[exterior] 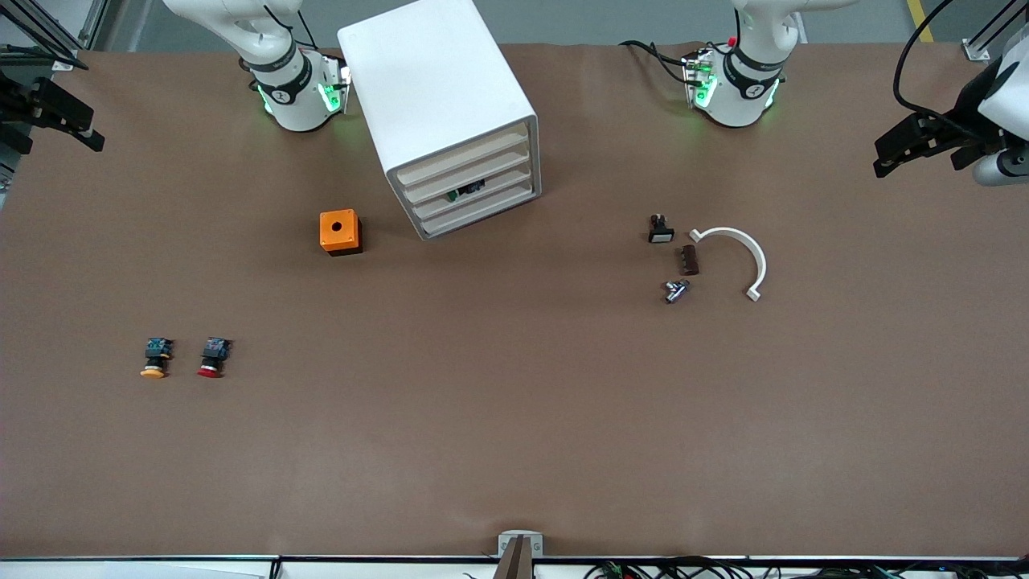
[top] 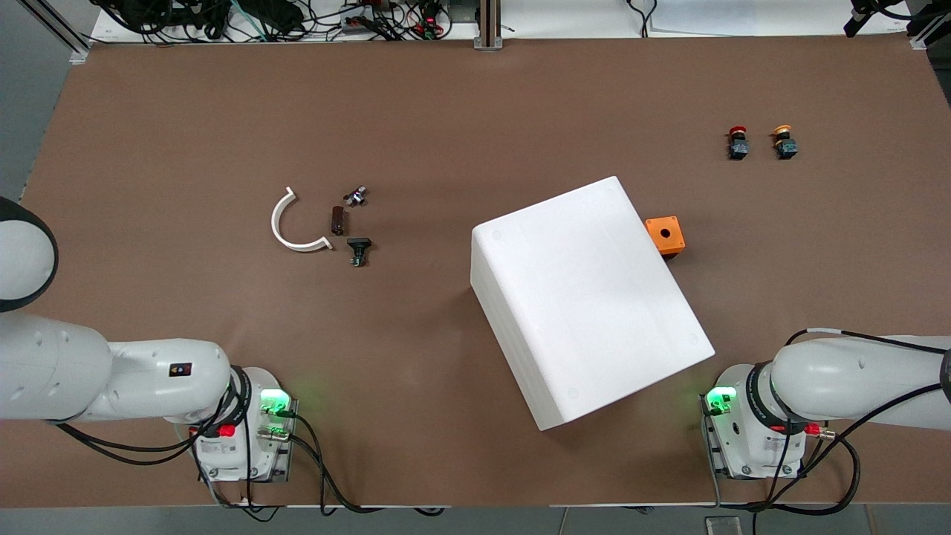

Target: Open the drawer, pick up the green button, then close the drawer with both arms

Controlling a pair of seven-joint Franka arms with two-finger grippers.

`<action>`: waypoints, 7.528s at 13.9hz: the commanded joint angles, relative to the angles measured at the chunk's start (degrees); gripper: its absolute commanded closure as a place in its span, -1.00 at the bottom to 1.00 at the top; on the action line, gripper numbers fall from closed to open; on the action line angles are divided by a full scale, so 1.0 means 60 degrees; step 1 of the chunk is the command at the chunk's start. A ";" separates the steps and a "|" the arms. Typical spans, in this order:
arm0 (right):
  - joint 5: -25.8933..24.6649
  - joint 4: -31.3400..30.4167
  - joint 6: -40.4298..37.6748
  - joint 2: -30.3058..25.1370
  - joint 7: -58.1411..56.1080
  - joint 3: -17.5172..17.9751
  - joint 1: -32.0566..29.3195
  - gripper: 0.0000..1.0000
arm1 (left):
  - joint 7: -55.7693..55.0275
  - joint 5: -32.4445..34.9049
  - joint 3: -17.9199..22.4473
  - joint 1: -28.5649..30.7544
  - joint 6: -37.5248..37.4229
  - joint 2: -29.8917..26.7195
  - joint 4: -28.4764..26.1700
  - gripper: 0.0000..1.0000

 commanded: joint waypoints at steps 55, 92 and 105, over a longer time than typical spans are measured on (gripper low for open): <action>-0.0375 0.0008 -0.0687 0.3012 -0.0021 0.0139 -0.0394 -1.00 | -1.9842 -0.8883 -0.0544 -0.5297 0.3456 0.8359 -0.0039 -0.39; -0.0302 0.4021 0.0059 0.3450 0.4685 0.0168 0.1244 -1.00 | -1.8730 -0.6737 0.1243 -0.4566 0.2898 0.8756 0.2393 -0.99; 0.0328 -0.0035 0.4715 0.4036 1.3730 0.0168 0.5418 -1.00 | -1.4520 -0.2238 0.1405 -0.3774 0.2884 0.7496 0.2628 -0.98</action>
